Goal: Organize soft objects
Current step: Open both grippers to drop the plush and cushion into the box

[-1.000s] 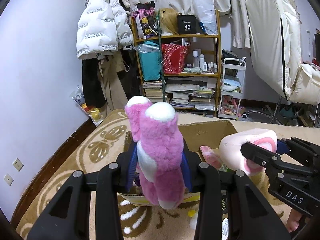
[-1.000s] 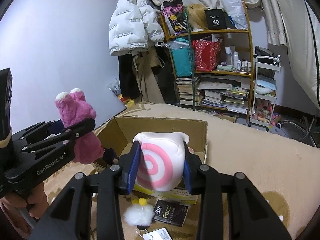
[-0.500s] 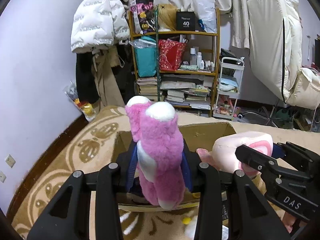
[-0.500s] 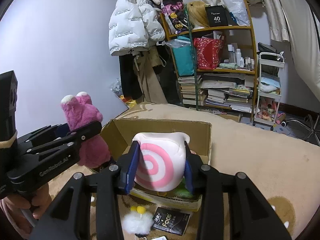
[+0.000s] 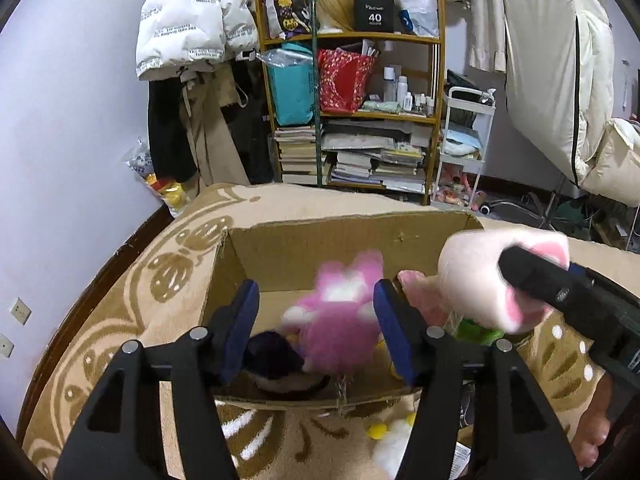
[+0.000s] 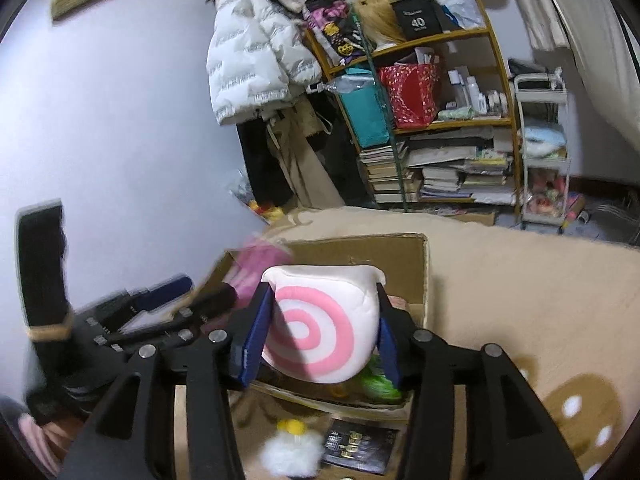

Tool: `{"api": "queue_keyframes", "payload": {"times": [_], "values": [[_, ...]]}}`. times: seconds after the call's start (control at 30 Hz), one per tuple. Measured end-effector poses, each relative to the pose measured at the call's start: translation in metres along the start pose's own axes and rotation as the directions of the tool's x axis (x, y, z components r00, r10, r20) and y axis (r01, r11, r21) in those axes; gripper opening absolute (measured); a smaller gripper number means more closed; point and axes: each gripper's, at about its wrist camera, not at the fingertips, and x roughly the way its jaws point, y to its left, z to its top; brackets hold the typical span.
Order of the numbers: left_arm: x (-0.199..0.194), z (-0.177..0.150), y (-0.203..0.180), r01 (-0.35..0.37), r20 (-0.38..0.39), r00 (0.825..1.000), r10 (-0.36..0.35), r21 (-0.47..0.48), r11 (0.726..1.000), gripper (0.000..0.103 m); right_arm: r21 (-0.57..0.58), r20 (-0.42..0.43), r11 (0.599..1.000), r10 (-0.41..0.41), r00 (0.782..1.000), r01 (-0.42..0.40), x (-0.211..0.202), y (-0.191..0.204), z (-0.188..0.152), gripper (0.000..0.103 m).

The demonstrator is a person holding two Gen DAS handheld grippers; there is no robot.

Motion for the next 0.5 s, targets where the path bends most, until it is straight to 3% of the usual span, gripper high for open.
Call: {"api": "queue_keyframes", "payload": {"times": [0.2,0.5], "values": [[-0.002,-0.002,0.003,-0.013,-0.005,1.0,0.013,-0.012,1.0,0.068,0.025,0.027,1.0,0.018,0.999,-0.019,-0.001,-0.002,0.003,0.052],[-0.01,-0.008,0.005,-0.059,-0.026,0.998,0.06,0.025,0.998,0.083,-0.023,-0.013,1.0,0.009,1.0,-0.01,0.013,0.01,0.001,0.058]]}}
